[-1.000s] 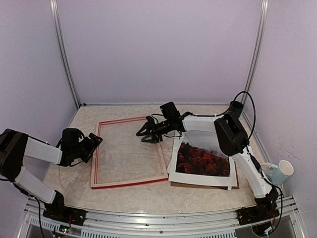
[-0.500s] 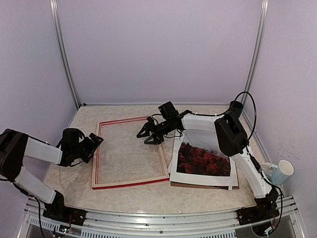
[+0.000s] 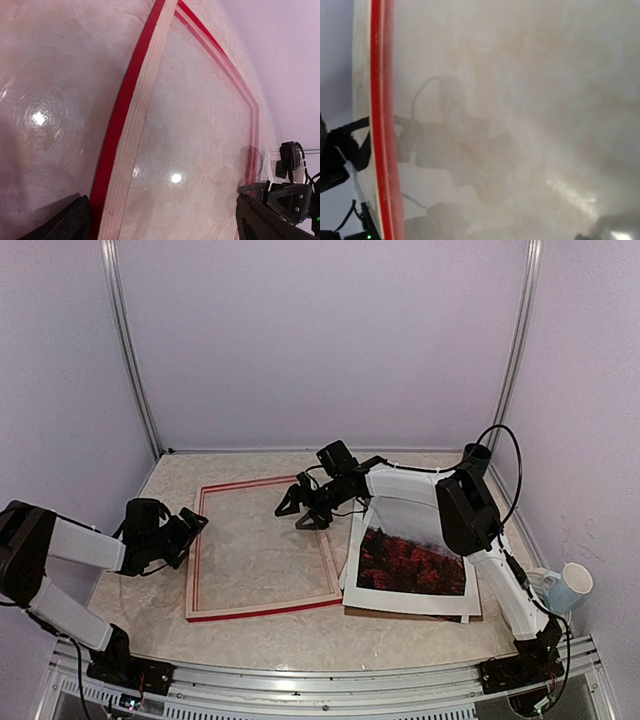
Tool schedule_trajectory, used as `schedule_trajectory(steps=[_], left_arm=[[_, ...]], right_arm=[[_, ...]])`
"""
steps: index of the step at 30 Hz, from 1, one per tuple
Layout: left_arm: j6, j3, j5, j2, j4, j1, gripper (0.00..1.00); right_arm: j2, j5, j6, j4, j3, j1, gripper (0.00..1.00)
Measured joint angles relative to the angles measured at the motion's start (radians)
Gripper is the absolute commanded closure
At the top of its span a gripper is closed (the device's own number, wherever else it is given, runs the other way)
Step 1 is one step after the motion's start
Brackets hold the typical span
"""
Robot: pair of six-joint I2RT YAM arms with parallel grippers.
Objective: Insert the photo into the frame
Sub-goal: Place the glass panel at the frame body.
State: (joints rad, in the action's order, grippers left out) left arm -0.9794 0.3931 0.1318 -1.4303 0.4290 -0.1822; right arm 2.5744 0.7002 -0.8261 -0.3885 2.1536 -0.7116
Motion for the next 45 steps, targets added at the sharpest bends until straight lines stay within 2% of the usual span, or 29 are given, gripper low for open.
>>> schedule_trajectory(steps=[13,45], left_arm=[[0.000,0.000,-0.024,0.060,-0.008,0.008,0.01],[0.000,-0.034,-0.069,0.111,-0.026,0.013,0.01]], right_arm=[[-0.007,-0.068,0.027,-0.072,0.030,-0.009,0.13],[-0.033,-0.254,0.125,-0.232,0.095,-0.030,0.09]])
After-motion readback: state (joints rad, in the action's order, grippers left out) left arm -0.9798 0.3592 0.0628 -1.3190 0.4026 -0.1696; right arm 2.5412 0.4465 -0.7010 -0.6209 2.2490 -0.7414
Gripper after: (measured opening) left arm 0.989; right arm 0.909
